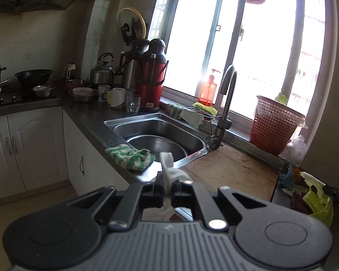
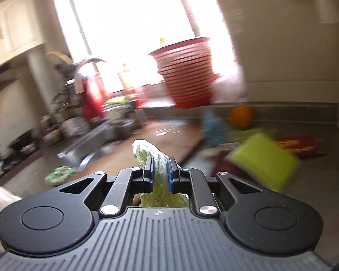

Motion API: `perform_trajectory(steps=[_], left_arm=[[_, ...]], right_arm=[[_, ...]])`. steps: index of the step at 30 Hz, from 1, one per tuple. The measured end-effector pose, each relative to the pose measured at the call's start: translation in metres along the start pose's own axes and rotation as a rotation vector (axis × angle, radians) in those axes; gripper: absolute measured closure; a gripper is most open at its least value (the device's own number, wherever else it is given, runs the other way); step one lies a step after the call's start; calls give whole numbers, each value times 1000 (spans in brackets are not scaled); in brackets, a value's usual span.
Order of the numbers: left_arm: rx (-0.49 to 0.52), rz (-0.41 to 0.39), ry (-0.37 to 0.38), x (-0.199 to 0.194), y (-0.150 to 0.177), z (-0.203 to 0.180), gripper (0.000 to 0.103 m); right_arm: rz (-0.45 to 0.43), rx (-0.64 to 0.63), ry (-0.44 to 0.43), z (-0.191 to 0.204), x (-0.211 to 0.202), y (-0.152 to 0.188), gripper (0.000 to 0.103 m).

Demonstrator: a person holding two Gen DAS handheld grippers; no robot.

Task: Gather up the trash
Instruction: 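Carry the plastic bag and cabbage leaf down over the red bin with both tools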

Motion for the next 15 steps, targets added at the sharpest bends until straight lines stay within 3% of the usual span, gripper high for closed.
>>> perform_trajectory(steps=[8, 15], left_arm=[[-73, 69, -7, 23, 33, 34, 101], [-115, 191, -4, 55, 79, 53, 101]], right_arm=[[265, -28, -250, 103, 68, 46, 88], [461, -43, -345, 164, 132, 102, 88]])
Point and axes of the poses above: each gripper's, at about its wrist camera, not at the fingertips, and x roughly the way its jaws point, z to its left, y to its underside, the point moved 5 cm from there along x, roughly the way its jaws point, and after that the axes turned 9 degrees about x, right-handed, at the moved point
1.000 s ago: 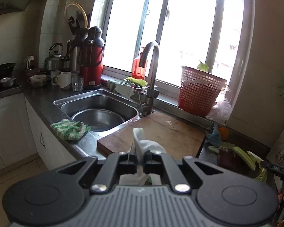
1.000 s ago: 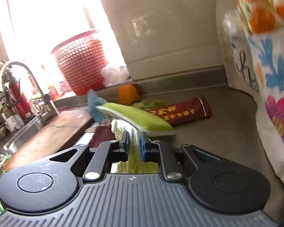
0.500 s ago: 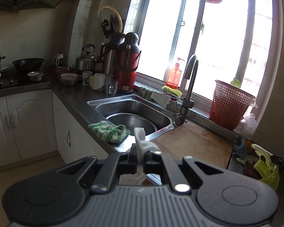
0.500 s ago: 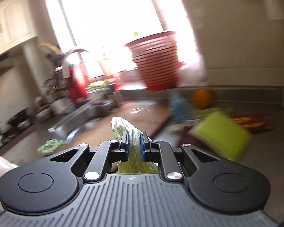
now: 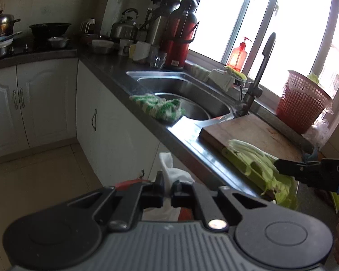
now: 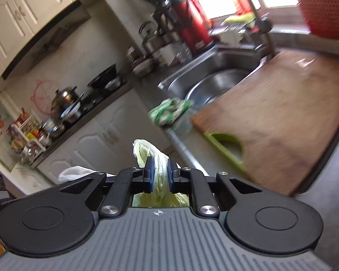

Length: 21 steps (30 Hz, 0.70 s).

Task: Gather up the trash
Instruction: 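Carry the plastic bag and cabbage leaf down over the red bin with both tools, then open both tools to drop the bag and cabbage leaf into the bin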

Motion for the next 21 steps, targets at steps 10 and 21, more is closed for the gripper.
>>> perform_trajectory(steps=[10, 21], left_arm=[[-4, 118, -20, 43, 36, 19, 101], [-21, 209, -56, 77, 62, 33, 101]], right_arm=[[169, 39, -14, 12, 91, 26, 86], [250, 23, 35, 6, 119, 34, 69]])
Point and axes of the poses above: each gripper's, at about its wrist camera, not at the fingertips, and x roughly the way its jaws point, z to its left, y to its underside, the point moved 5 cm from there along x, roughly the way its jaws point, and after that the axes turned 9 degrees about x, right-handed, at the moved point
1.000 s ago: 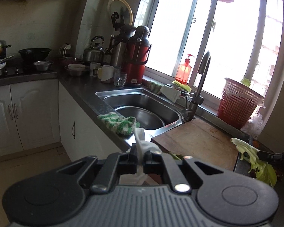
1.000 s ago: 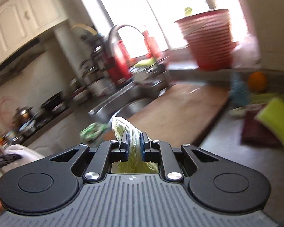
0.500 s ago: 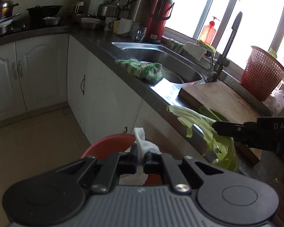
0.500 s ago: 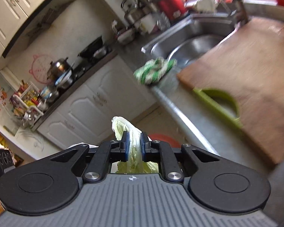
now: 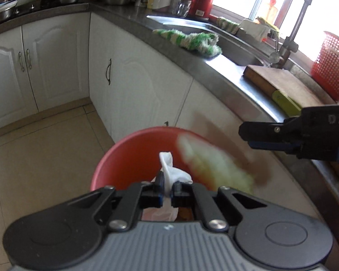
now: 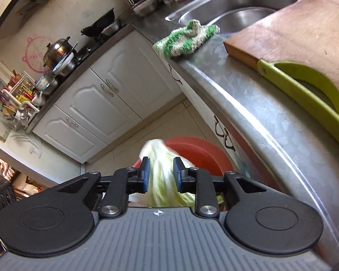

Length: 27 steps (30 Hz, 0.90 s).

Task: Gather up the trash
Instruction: 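Open both tools to drop the bag and cabbage leaf into the bin, then move both open tools back up to the clutter pile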

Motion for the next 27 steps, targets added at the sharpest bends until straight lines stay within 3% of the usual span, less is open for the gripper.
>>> perform_trajectory(steps=[3, 8, 12, 17, 20, 22, 27], left_arm=[[7, 17, -12, 6, 1, 1, 101], [9, 40, -36, 12, 4, 4, 96], [7, 46, -49, 11, 1, 4, 67], [24, 20, -69, 4, -6, 2, 53], [38, -2, -83, -2, -12, -1, 41], [55, -13, -93, -5, -15, -4, 31], [90, -41, -127, -11, -24, -8, 21]], right_arm=[[10, 11, -1, 0, 4, -2, 54], [-17, -14, -4, 2, -10, 0, 47], [-57, -31, -24, 4, -25, -2, 41], [-129, -68, -23, 5, -51, -3, 24], [-187, -85, -2, 0, -70, -2, 6], [-220, -99, 20, -5, -79, -3, 4], [-285, -79, 56, -19, -103, -5, 3]])
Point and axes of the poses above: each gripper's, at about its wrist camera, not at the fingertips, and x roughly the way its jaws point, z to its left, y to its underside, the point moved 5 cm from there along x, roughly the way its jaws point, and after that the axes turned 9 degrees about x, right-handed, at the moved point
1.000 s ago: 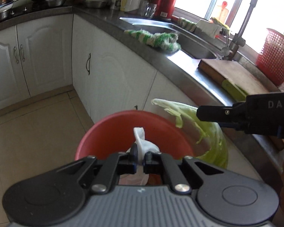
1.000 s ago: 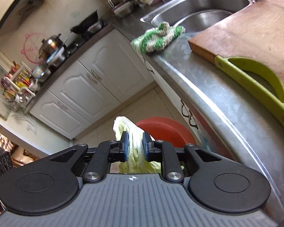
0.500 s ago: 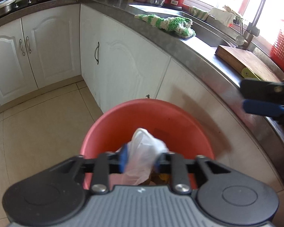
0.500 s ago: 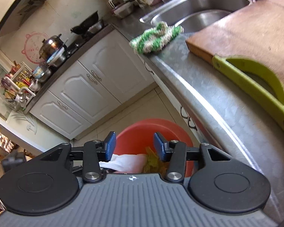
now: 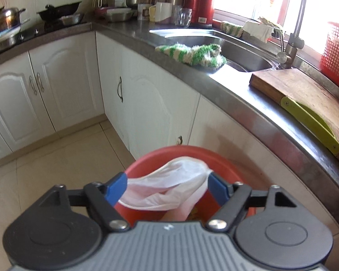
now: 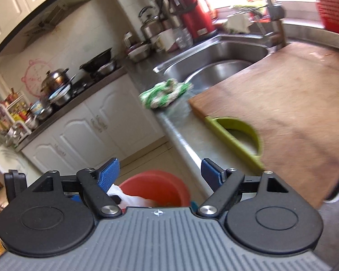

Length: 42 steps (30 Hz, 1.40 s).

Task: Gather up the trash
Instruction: 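Move both open tools back up to the clutter pile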

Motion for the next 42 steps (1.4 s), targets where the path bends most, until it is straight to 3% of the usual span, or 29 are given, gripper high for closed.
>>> perform_trajectory(steps=[13, 22, 34, 42], left_arm=[[44, -40, 5, -20, -12, -14, 17], [92, -59, 81, -29, -20, -54, 17], [174, -88, 192, -49, -31, -118, 15], [212, -78, 220, -61, -28, -144, 15]], right_arm=[[-199, 68, 134, -49, -64, -10, 1], [-316, 107, 262, -86, -106, -5, 0], [-481, 216, 458, -158, -191, 8, 0], [-527, 228, 606, -208, -228, 19, 0]])
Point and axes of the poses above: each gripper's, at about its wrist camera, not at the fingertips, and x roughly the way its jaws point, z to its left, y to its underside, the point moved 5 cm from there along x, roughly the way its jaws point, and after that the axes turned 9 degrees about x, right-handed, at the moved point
